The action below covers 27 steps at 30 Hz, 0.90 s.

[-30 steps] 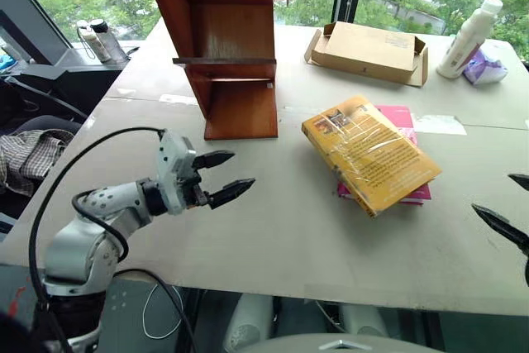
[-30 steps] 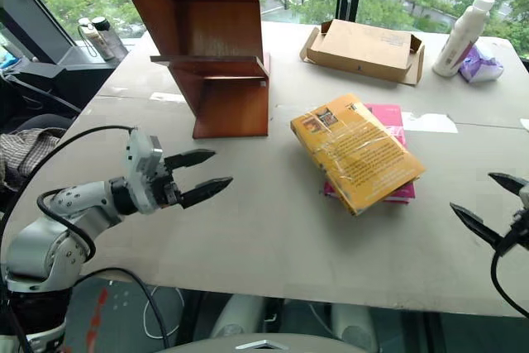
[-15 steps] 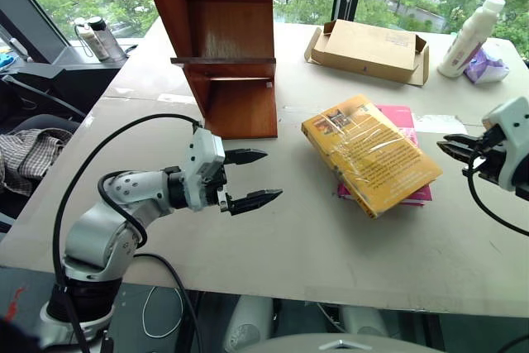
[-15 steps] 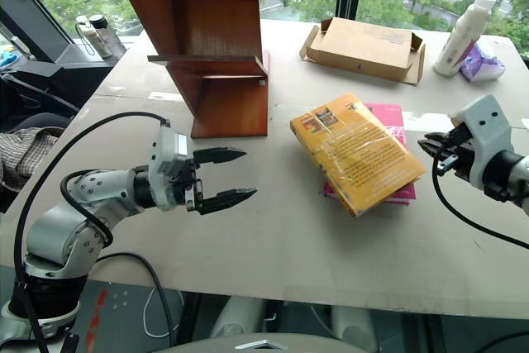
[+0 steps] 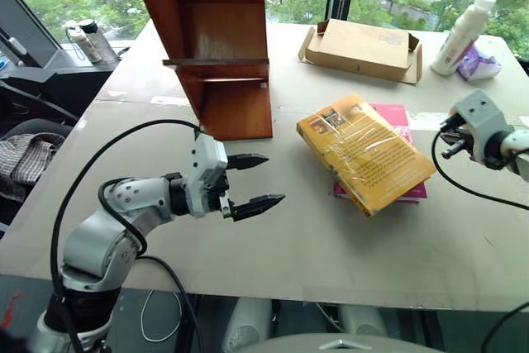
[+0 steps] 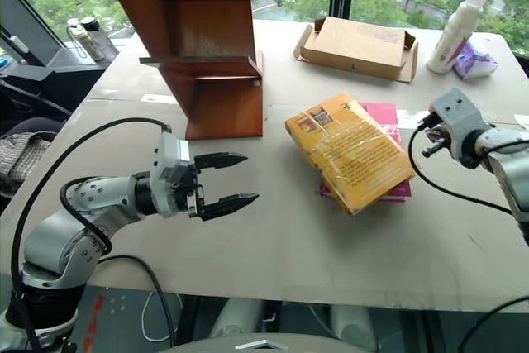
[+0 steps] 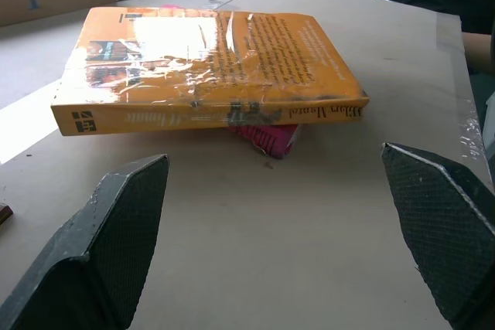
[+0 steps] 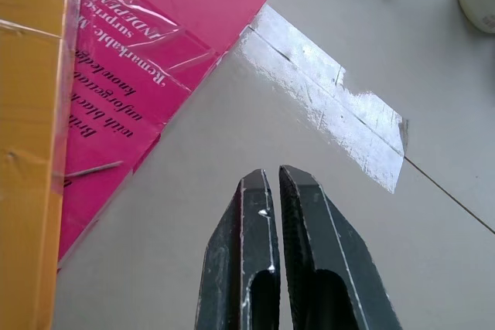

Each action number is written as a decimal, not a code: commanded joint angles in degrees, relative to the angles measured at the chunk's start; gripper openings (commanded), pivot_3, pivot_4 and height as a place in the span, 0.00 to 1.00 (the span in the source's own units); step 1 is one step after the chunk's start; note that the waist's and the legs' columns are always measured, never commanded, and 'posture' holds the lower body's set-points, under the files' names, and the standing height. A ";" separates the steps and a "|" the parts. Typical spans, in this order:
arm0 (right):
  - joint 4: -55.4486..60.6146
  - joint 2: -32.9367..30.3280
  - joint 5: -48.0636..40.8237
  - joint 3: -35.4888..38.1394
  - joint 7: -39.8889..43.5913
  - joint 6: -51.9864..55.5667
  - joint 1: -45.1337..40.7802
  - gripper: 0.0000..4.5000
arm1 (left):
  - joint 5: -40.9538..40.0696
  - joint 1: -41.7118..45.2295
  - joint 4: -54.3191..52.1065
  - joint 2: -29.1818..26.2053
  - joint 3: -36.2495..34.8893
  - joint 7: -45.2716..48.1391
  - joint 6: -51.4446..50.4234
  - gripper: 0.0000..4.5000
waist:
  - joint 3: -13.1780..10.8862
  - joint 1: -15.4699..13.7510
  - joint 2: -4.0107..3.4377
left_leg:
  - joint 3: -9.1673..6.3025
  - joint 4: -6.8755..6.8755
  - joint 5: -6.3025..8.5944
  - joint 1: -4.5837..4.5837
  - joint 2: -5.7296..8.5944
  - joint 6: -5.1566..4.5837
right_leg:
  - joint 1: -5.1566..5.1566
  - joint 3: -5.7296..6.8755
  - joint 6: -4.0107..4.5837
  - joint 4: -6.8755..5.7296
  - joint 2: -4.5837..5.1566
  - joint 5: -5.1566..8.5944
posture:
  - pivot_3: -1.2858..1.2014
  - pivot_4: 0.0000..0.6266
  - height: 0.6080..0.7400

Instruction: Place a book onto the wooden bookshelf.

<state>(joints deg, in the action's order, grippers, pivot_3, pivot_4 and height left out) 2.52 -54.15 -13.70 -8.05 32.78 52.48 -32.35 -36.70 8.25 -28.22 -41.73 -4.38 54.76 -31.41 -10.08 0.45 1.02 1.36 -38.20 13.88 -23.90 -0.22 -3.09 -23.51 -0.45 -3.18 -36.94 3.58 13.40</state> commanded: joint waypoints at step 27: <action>15.97 5.48 -5.58 23.46 17.37 -17.19 15.33 0.12 | -9.47 -10.05 -0.09 0.17 -6.57 -9.20 -12.27 1.00 | -0.02 -1.16 -0.05 | -0.10 0.04 0.01 -0.08 0.01 0.01 | -0.05 0.16 -0.22 -0.03 0.32 -0.13 | 0.52 0.24 1.00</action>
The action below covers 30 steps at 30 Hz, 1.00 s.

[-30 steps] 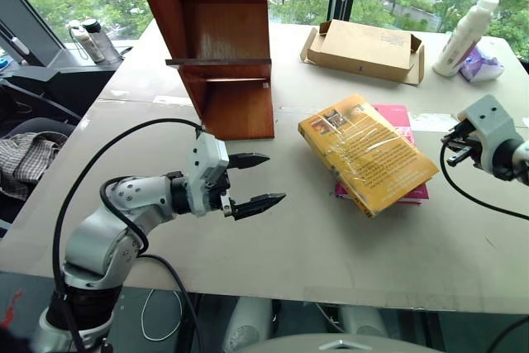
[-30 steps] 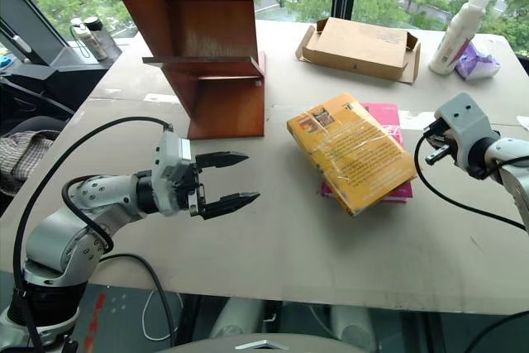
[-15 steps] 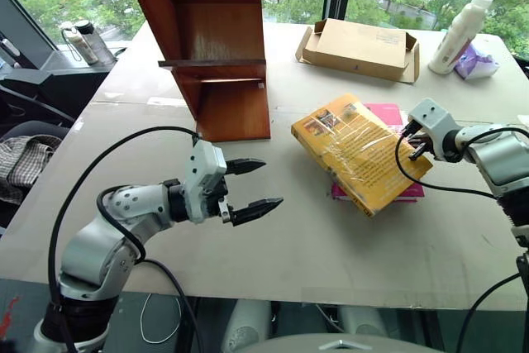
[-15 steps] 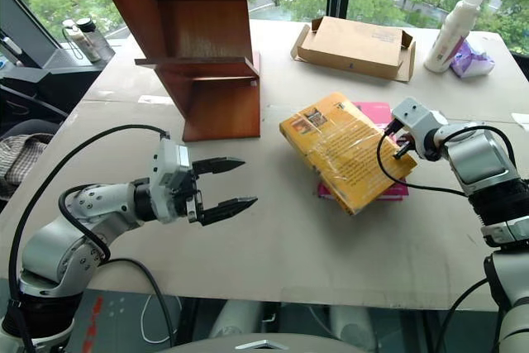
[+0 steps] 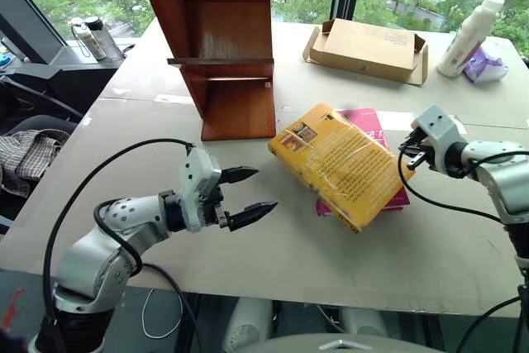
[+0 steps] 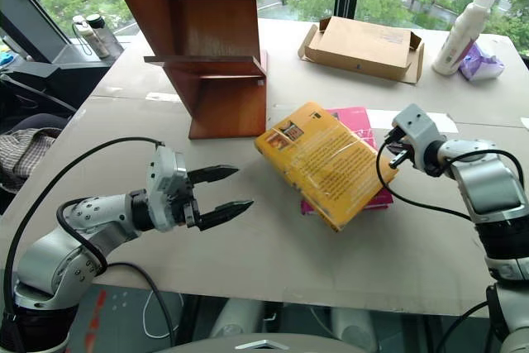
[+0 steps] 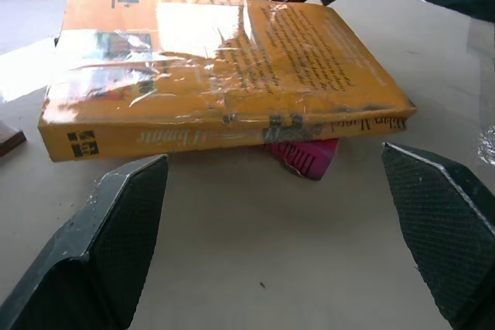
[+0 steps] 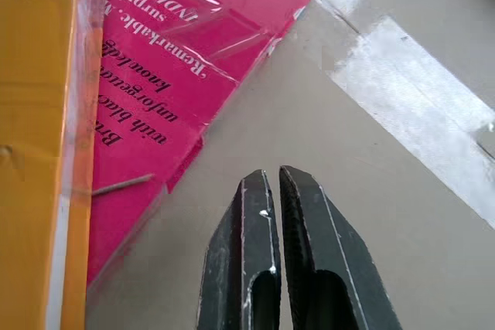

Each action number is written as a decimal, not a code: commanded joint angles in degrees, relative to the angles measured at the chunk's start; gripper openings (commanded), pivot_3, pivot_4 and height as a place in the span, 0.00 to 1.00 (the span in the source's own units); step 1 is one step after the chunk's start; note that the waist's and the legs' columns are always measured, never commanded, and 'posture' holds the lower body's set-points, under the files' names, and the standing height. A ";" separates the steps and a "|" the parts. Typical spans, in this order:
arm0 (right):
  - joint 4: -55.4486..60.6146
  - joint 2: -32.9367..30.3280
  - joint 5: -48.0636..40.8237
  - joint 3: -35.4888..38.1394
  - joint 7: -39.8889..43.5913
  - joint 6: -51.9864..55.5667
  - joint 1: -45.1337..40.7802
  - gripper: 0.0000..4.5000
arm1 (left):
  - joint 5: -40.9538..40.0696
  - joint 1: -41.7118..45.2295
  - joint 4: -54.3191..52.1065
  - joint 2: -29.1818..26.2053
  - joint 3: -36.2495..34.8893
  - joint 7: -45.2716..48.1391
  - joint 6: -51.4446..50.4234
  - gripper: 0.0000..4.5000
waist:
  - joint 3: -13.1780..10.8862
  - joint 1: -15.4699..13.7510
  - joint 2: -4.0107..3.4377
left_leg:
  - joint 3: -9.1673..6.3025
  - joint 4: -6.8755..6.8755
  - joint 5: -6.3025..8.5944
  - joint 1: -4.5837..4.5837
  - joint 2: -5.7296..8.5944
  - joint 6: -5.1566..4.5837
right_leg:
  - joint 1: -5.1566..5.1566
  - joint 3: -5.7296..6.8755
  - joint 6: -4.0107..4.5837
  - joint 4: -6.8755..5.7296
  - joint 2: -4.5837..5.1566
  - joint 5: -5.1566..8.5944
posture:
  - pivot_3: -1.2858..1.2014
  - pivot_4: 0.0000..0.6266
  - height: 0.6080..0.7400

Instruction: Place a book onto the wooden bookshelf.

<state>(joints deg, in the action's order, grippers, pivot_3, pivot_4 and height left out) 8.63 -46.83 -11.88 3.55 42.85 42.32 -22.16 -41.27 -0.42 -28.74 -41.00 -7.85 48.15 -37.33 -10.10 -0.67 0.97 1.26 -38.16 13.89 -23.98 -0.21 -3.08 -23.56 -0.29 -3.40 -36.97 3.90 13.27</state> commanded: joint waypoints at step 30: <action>19.88 -3.56 -34.68 41.29 28.60 -12.65 36.92 0.97 | -56.82 22.96 37.15 28.89 -0.89 -57.65 -25.49 1.00 | 0.16 -0.52 0.09 | -0.35 -0.28 0.00 0.27 0.12 -0.02 | 0.53 0.29 0.21 -0.08 -0.12 0.11 | 0.52 0.24 1.00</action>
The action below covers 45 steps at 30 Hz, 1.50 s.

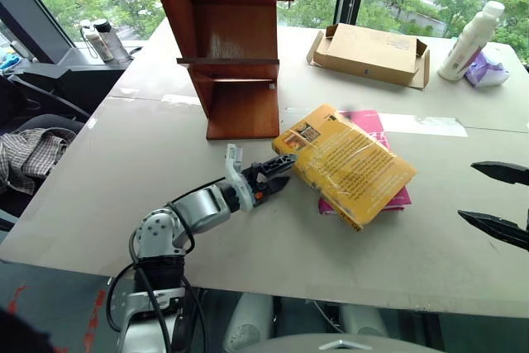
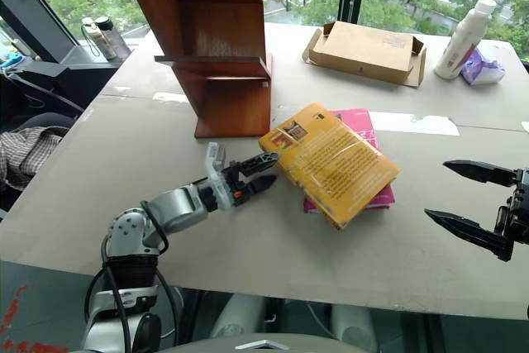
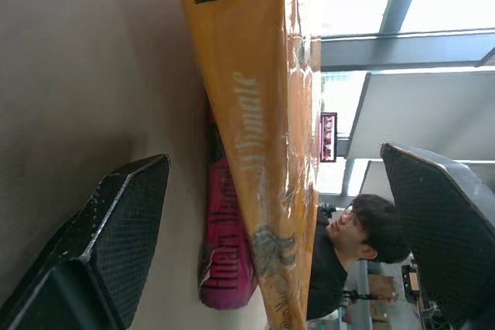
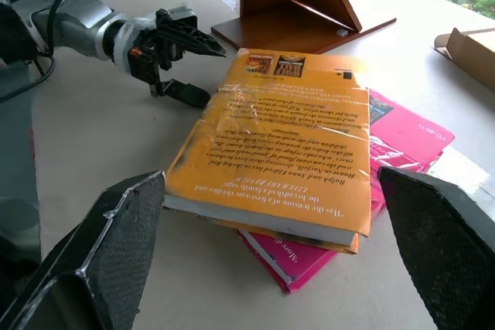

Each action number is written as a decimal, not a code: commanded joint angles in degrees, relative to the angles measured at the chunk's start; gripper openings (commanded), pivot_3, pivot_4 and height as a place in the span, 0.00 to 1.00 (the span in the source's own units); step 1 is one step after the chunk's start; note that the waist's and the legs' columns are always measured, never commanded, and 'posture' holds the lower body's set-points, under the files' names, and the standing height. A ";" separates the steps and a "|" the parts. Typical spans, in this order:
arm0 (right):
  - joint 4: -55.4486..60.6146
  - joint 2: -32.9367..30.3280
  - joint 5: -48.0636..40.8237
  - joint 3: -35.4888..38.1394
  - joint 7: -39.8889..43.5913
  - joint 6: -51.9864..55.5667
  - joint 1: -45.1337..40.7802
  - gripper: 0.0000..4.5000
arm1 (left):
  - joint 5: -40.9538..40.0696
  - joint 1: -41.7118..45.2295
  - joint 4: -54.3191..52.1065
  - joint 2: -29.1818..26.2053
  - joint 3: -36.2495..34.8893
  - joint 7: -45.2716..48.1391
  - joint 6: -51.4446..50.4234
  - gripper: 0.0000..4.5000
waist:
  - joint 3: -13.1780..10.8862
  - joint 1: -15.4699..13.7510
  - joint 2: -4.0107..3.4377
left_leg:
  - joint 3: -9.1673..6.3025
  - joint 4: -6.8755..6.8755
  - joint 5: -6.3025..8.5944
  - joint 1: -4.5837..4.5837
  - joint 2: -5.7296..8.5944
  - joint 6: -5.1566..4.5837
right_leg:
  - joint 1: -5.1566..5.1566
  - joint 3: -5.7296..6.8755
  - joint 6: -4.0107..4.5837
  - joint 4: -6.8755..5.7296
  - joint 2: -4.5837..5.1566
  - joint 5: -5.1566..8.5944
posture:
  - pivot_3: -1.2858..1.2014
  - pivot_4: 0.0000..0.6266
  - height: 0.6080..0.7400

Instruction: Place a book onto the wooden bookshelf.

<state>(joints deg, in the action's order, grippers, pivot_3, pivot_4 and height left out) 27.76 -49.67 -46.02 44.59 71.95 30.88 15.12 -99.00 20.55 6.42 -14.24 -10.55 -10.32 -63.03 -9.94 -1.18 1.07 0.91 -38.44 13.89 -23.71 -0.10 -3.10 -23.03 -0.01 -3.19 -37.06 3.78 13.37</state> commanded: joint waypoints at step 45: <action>-27.56 7.61 4.77 -19.30 -7.11 -17.30 -34.31 1.00 | 80.17 51.41 -18.18 -33.26 23.46 65.26 47.38 0.12 | -0.21 0.42 -0.06 | 0.26 0.21 -0.01 -0.16 0.01 0.01 | -0.19 -0.20 -0.23 0.30 -0.23 -0.10 | 0.52 0.24 1.00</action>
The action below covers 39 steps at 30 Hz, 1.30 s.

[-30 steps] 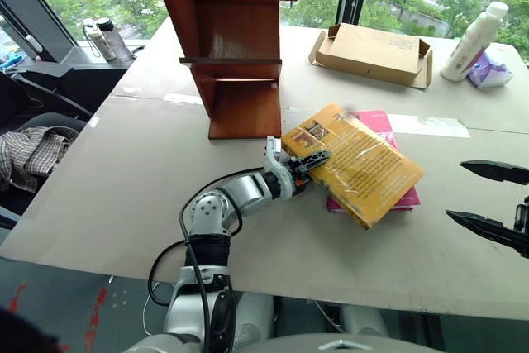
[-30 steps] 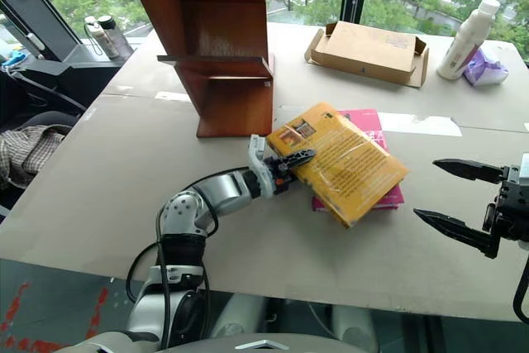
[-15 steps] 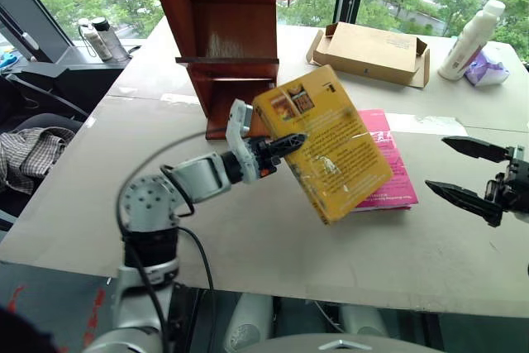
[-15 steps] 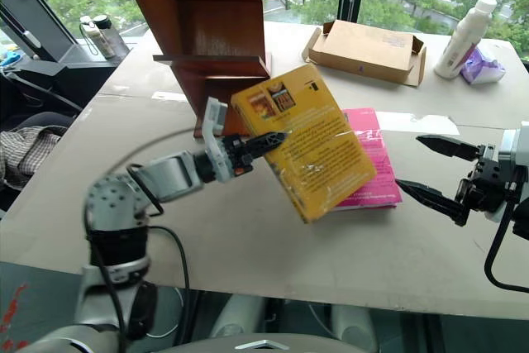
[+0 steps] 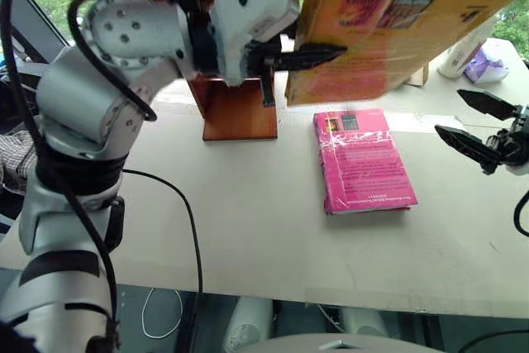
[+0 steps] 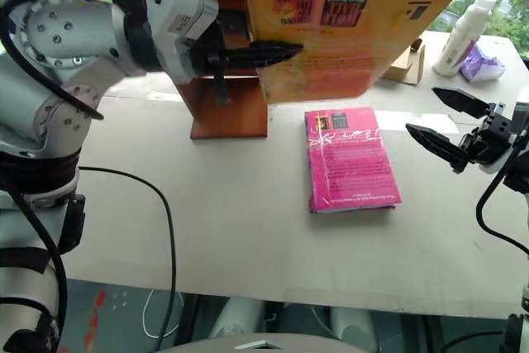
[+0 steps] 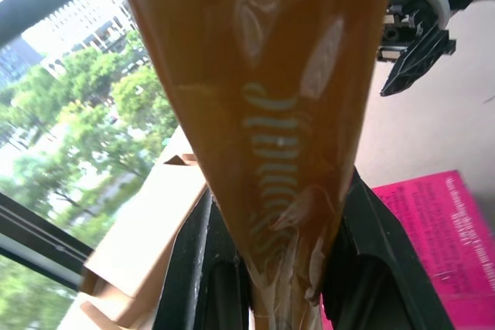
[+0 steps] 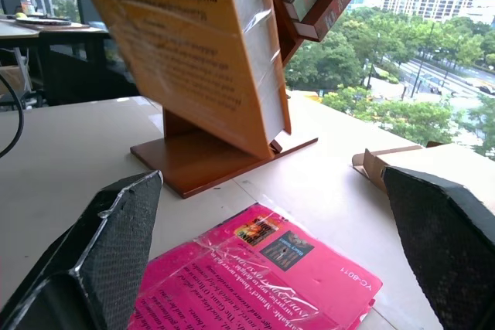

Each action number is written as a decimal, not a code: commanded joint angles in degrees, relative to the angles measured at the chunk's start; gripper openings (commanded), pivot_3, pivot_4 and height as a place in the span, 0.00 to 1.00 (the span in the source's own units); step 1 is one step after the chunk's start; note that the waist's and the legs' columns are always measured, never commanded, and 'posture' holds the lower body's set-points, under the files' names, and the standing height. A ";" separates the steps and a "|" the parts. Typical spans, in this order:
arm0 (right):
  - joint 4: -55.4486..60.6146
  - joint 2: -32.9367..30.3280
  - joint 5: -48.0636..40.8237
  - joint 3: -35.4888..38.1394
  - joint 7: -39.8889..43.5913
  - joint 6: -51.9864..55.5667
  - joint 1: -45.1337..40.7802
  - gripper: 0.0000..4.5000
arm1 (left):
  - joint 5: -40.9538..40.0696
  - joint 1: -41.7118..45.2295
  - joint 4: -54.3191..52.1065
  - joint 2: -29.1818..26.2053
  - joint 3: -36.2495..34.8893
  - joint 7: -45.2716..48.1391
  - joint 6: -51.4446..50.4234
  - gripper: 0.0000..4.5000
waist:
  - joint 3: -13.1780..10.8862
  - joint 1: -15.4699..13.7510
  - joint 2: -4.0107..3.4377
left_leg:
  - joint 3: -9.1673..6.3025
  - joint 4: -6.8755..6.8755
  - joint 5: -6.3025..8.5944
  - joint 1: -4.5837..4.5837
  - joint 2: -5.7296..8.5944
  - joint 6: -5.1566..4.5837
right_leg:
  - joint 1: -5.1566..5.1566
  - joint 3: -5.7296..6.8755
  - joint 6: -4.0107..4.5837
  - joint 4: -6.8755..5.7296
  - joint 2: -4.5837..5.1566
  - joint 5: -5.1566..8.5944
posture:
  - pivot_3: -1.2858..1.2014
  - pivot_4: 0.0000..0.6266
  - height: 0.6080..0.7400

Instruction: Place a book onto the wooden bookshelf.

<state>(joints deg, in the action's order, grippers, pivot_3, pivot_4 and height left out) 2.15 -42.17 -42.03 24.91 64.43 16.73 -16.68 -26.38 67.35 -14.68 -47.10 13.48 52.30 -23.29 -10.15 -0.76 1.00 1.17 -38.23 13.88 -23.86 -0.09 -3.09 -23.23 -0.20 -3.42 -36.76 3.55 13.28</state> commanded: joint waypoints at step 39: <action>-11.21 1.16 5.43 -5.97 4.22 -9.48 -14.66 1.00 | 59.29 9.00 8.14 -1.96 16.91 20.91 -26.44 0.59 | -0.24 2.84 -0.31 | 0.30 -0.21 -0.04 0.23 -0.34 0.03 | -0.50 -0.80 -0.02 -1.19 -0.66 -0.04 | 0.52 0.24 1.00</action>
<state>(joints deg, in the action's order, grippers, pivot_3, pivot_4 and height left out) -11.54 -40.21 -35.34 16.89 68.89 6.97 -31.15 33.39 74.42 -5.24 -48.81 33.68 72.75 -48.28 -10.39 2.07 0.70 1.47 -38.45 13.84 -23.71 -0.42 -3.05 -23.79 -0.99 -3.44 -37.94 2.92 13.23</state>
